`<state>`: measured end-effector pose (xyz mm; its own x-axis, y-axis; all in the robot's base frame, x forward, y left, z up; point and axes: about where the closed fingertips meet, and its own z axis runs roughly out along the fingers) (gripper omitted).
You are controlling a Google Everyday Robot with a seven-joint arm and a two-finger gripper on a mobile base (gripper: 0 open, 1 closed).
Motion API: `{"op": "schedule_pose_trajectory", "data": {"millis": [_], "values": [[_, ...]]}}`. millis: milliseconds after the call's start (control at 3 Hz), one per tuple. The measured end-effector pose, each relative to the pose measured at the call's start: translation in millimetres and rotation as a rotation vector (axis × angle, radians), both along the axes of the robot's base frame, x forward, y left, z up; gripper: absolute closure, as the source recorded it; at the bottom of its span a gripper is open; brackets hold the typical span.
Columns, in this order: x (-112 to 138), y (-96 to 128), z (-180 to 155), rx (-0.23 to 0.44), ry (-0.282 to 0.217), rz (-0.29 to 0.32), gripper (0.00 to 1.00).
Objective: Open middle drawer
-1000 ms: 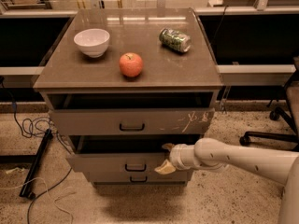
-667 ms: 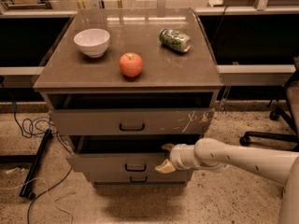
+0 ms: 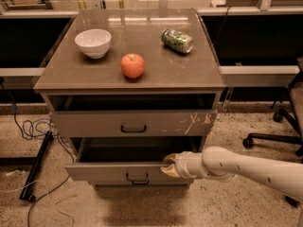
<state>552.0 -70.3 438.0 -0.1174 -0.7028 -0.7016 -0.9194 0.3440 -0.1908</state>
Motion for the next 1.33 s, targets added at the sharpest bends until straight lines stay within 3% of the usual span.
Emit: {"op": "schedule_pose_trajectory", "data": {"millis": [667, 1333], "values": [[-11.8, -3.3, 4.3, 0.005, -0.001, -0.001, 1.00], [-11.8, -3.3, 4.2, 0.005, -0.001, -0.001, 0.58]]}}
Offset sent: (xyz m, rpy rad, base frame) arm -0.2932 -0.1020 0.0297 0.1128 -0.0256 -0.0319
